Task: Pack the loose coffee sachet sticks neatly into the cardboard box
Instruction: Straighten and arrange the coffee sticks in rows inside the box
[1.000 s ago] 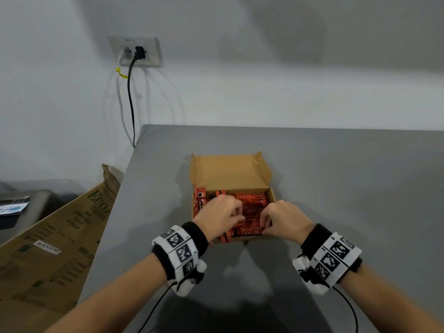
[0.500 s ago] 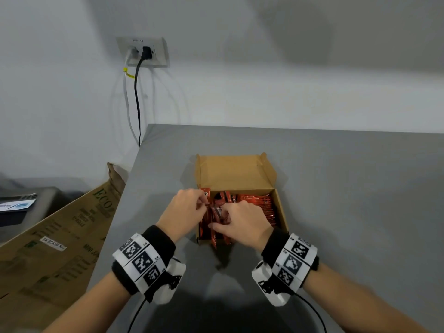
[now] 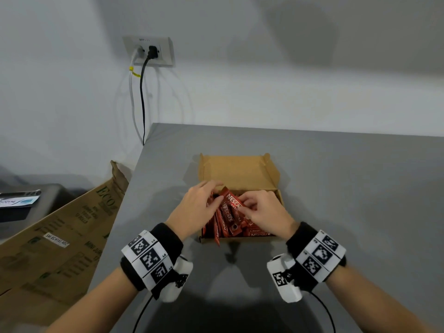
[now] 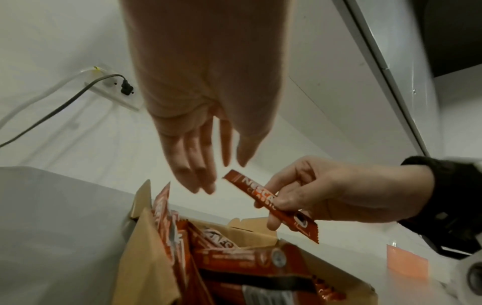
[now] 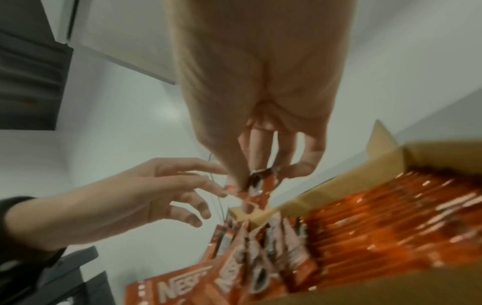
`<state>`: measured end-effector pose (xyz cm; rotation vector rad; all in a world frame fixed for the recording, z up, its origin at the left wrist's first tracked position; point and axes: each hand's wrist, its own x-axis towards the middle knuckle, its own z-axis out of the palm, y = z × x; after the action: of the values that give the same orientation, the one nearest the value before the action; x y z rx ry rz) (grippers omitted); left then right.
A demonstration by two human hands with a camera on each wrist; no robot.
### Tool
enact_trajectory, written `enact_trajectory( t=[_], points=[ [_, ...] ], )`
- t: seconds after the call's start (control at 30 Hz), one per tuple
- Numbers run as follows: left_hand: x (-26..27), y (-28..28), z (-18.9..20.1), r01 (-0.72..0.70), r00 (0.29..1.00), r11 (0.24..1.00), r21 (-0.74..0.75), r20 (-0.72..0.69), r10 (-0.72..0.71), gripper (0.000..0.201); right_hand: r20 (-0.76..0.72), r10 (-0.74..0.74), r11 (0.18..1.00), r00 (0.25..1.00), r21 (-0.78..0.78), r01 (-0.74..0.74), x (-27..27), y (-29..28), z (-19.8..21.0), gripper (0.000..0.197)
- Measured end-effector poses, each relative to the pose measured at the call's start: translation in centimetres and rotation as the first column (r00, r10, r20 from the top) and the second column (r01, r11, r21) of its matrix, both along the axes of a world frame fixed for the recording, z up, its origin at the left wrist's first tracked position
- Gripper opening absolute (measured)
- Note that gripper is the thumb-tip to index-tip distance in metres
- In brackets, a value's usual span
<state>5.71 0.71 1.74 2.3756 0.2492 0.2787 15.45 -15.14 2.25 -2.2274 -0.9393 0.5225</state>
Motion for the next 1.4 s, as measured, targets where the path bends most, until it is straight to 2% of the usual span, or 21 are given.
enact_trajectory(
  t=[0.07,0.13,0.23,0.3,0.37,0.47,0.6,0.77,0.93,1.07,1.2,1.3,1.4],
  points=[
    [0.5,-0.5,0.3,0.087,0.996,0.996,-0.036,-0.003,-0.087,0.032,-0.033,0.047,0.998,0.998,0.033,-0.046,0.6,-1.1,0.1,0.013],
    [1.0,-0.8,0.5,0.07,0.998,0.995,-0.064,0.013,-0.069,0.023,-0.046,0.089,0.996,0.995,0.034,-0.088,0.9,-2.1,0.1,0.013],
    [1.3,-1.3,0.9,0.053,0.998,0.963,-0.262,-0.007,-0.057,0.007,-0.044,0.131,0.99,0.99,0.054,-0.128,1.1,-3.0,0.2,0.018],
    [1.4,-1.6,1.1,0.065,0.996,0.94,-0.335,-0.035,-0.081,0.006,-0.069,0.12,0.99,0.99,0.076,-0.115,1.2,-3.5,0.3,0.022],
    [1.7,-1.7,1.1,0.051,0.996,0.948,-0.314,-0.049,-0.069,0.012,-0.063,0.106,0.991,0.992,0.086,-0.1,1.3,-3.8,0.3,0.023],
    [1.9,-1.8,0.7,0.049,0.995,0.967,-0.249,-0.068,-0.068,0.017,0.067,0.062,0.998,0.996,0.019,-0.063,1.5,-4.0,0.4,0.019],
    [1.7,-3.3,0.3,0.235,0.957,0.97,-0.06,-0.163,-0.242,0.009,0.09,0.103,0.982,0.991,-0.166,-0.087,2.2,-4.9,0.6,0.008],
    [2.4,-4.8,-0.3,0.351,0.911,0.935,0.053,-0.247,-0.329,0.012,0.078,0.197,0.925,0.977,-0.344,-0.159,2.5,-5.7,-0.1,0.013],
    [3.3,-5.7,-0.8,0.402,0.882,0.903,0.153,-0.33,-0.337,0.013,0.089,0.205,0.893,0.975,-0.425,-0.149,2.6,-5.4,-0.5,0.012],
    [3.9,-5.8,-1.5,0.411,0.869,0.883,0.228,-0.389,-0.304,0.016,0.172,0.3,0.845,0.938,-0.505,-0.177,2.1,-4.7,-0.4,0.011],
    [3.9,-5.9,-1.8,0.426,0.855,0.871,0.246,-0.423,-0.299,0.015,0.202,0.313,0.839,0.928,-0.516,-0.171,1.8,-4.4,-0.6,0.013],
    [3.8,-5.5,-1.2,0.421,0.863,0.886,0.193,-0.386,-0.325,0.003,0.17,0.305,0.846,0.937,-0.501,-0.184,2.0,-4.5,-0.4,0.007],
    [3.4,-3.9,0.0,0.303,0.918,0.947,0.107,-0.301,-0.259,0.008,0.168,0.251,0.878,0.953,-0.453,-0.152,2.4,-4.5,-0.2,0.008]
  ],
)
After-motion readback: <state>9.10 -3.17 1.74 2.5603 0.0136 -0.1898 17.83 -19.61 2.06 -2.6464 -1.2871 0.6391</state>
